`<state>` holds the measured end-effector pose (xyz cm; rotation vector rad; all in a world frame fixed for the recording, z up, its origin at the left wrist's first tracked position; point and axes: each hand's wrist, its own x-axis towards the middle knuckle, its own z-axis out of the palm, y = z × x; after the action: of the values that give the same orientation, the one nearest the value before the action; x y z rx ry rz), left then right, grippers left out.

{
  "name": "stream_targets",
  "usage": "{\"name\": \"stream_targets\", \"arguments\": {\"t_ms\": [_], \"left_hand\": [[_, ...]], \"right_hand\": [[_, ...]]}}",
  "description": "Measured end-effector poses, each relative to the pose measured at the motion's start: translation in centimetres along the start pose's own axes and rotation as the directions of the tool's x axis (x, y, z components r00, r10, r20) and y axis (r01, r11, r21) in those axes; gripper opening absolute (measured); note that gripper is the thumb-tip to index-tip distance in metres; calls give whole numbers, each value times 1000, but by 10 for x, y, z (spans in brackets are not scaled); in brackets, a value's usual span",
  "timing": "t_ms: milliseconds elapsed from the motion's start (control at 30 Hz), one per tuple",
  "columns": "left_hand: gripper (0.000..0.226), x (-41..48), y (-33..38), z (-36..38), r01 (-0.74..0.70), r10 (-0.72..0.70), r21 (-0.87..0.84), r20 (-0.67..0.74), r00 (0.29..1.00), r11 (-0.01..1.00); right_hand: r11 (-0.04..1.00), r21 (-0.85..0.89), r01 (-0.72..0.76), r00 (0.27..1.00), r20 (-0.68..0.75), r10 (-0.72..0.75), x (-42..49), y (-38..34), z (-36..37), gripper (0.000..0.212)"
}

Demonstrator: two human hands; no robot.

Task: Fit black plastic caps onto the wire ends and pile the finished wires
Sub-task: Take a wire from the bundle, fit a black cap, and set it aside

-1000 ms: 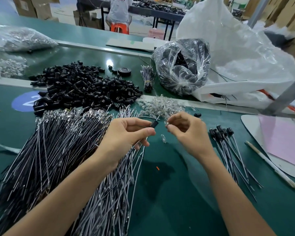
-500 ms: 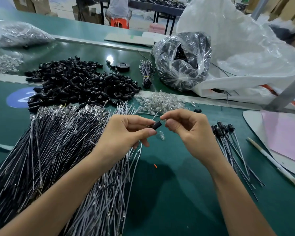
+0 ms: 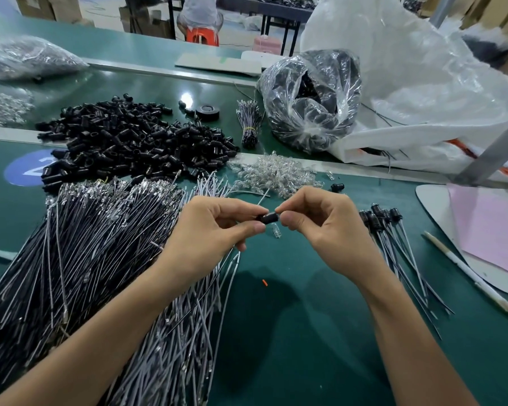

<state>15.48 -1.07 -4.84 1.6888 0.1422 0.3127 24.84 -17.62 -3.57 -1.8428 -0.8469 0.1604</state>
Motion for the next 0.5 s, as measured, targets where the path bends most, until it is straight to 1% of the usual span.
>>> {"name": "stream_targets", "arguments": {"t_ms": [133,233,400,500], "left_hand": [[19,-1,1,1,12,-10,-40,35,999,999],[19,-1,1,1,15,-12,-78,37,999,997],[24,-3,0,2,-84,84,24,18,996,996],[30,-2,-1,2,-107,106,59,13,994,993]], "right_hand": [[1000,25,0,1000,0,0,0,1,0,21],[996,89,-10,1000,-28,12,0,3,3,22],[985,160,-67,996,-42,75,-2,5,9,20],[980,186,-73,997,-21,78,-3,4,9,19]]}}
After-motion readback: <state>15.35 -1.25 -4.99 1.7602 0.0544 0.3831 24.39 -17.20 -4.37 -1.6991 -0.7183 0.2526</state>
